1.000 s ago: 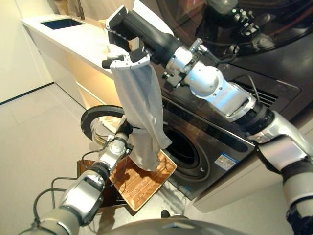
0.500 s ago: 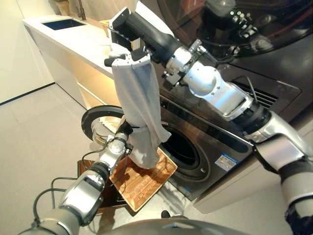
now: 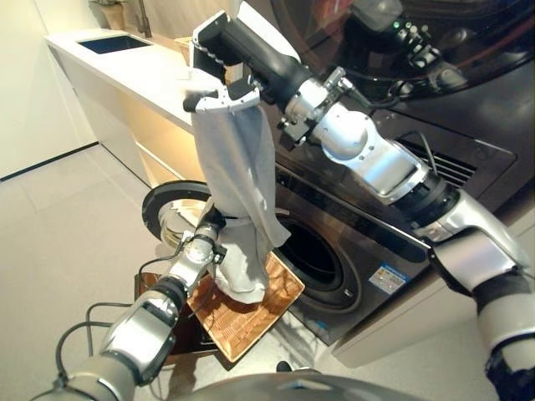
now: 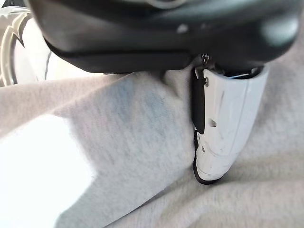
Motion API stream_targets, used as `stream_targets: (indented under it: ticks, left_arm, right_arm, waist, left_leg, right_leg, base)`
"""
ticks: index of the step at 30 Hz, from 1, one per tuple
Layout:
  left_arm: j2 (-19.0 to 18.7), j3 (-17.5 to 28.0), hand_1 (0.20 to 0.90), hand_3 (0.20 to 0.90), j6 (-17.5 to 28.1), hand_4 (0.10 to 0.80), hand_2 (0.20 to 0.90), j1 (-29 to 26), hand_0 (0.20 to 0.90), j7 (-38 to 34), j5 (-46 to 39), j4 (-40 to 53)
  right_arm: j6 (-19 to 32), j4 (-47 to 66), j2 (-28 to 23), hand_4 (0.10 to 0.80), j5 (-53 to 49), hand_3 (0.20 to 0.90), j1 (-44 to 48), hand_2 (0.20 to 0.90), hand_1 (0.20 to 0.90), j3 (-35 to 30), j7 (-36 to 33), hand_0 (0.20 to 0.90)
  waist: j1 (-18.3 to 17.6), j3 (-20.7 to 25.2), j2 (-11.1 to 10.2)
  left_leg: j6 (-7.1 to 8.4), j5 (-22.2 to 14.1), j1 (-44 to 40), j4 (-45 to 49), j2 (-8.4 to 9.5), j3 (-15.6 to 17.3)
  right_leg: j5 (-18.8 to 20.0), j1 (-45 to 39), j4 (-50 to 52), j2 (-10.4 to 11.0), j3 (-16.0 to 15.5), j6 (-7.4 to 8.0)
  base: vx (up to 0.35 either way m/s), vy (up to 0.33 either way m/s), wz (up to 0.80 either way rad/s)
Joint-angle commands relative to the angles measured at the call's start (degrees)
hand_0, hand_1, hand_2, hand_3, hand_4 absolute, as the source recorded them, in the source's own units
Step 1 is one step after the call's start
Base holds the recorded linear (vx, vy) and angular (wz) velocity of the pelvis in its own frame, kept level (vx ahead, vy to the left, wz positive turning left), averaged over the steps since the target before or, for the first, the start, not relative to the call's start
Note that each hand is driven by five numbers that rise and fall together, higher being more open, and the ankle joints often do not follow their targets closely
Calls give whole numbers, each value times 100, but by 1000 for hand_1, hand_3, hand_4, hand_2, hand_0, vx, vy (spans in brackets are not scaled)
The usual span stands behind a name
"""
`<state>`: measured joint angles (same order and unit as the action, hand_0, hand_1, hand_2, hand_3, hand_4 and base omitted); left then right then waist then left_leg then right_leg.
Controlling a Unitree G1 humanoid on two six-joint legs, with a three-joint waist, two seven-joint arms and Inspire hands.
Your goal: Pick up the clothes and place them into the washing machine
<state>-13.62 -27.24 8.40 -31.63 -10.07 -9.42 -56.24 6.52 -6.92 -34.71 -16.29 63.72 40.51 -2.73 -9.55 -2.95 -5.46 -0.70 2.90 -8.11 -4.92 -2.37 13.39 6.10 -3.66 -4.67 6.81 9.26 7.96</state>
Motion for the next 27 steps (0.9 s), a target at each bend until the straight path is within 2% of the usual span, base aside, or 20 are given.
stream_targets:
  ticks: [1, 15, 27]
  left_arm:
    - [-207, 58, 200, 200, 524, 300, 200, -1034, 200, -174, 168, -55]
    - [-1013, 332, 200, 200, 487, 300, 200, -1136, 200, -186, 652, -133]
    - [-1892, 20, 200, 200, 589, 300, 200, -1442, 200, -303, 1595, 607]
  right_arm:
    - [543, -89, 9, 800, -379, 900, -29, 900, 900, -1135, -356, 900]
    - [526, 503, -181, 800, -386, 900, -1274, 900, 900, -1747, -161, 900]
    - [453, 191, -11, 800, -254, 900, -2066, 900, 900, -1892, -71, 900]
  waist:
    - [457, 739, 222]
    - [532, 707, 297]
    - [649, 649, 345]
  left_leg:
    - [150, -242, 74, 70, 12, -175]
    - [145, -256, 45, 95, 42, -195]
    - [138, -264, 87, 138, 54, -281]
  right_leg:
    - [-796, 61, 973, 66, -254, 18]
    - [-844, 18, 987, 94, -299, 41]
    - [-861, 7, 998, 126, -381, 73]
  base:
    - [3, -1, 12]
    - [-2, -1, 4]
    - [-1, 1, 2]
